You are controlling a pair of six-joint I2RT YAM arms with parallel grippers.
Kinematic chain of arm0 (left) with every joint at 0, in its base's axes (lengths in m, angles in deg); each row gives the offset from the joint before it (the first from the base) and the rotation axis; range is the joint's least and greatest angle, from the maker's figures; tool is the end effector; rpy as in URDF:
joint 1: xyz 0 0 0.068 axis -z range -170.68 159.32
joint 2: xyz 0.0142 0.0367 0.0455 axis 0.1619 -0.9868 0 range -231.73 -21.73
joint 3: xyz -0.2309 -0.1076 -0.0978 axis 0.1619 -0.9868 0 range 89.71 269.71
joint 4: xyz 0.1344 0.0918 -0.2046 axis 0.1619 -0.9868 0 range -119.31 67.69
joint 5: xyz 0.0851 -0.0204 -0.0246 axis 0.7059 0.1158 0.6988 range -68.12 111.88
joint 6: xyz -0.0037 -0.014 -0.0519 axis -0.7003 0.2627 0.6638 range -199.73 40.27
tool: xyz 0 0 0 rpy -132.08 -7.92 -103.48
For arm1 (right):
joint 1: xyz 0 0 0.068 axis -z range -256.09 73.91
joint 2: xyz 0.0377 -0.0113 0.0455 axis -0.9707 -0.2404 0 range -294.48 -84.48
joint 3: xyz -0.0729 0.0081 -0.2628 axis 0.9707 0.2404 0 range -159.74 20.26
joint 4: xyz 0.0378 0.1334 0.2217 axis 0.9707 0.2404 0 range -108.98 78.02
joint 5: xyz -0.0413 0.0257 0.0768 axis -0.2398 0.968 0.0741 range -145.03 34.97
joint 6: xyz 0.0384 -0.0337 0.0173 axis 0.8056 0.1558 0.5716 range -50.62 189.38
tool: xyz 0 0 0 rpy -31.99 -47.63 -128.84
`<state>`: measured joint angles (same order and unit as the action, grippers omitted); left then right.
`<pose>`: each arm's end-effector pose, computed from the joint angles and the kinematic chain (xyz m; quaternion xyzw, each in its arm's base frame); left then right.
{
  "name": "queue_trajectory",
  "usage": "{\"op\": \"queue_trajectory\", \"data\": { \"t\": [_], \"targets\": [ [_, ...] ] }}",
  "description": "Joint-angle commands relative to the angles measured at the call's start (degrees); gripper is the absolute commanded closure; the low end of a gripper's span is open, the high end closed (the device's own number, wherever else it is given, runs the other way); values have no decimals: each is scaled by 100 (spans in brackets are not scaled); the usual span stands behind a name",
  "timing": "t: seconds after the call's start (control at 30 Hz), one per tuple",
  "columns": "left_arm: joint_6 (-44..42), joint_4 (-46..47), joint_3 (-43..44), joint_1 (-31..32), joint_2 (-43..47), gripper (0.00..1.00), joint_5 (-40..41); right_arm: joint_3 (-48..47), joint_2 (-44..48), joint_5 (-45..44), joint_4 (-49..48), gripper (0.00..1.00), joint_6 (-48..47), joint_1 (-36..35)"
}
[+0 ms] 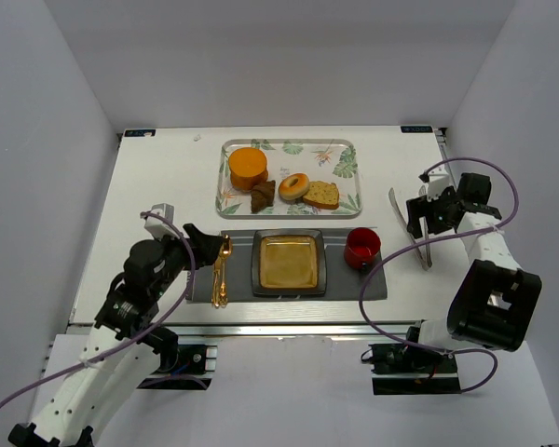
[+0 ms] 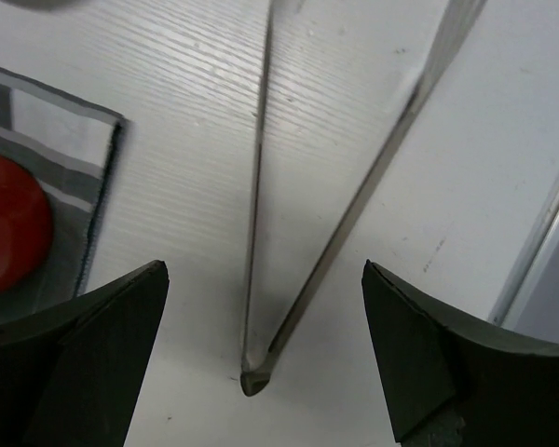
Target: Place the bread
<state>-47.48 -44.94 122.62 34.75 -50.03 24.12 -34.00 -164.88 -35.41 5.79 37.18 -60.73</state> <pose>0.1189 -0.0549 0.2843 -0.0596 0.8069 -0.2696 0.5223 0.2829 -0.0654 0.2363 -0.1924 0.9103 0.0140 0.3664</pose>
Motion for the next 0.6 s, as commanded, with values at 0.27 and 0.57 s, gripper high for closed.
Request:
{"op": "queue_trajectory", "data": {
  "t": [0.27, 0.57],
  "targets": [
    [352, -154, -294, -29, 79, 23, 259, 196, -845, -802, -728, 11, 109, -32],
    [317, -13, -293, -29, -141, 23, 189, 460, -1513, -1144, -1405, 16, 259, -243]
  ]
}}
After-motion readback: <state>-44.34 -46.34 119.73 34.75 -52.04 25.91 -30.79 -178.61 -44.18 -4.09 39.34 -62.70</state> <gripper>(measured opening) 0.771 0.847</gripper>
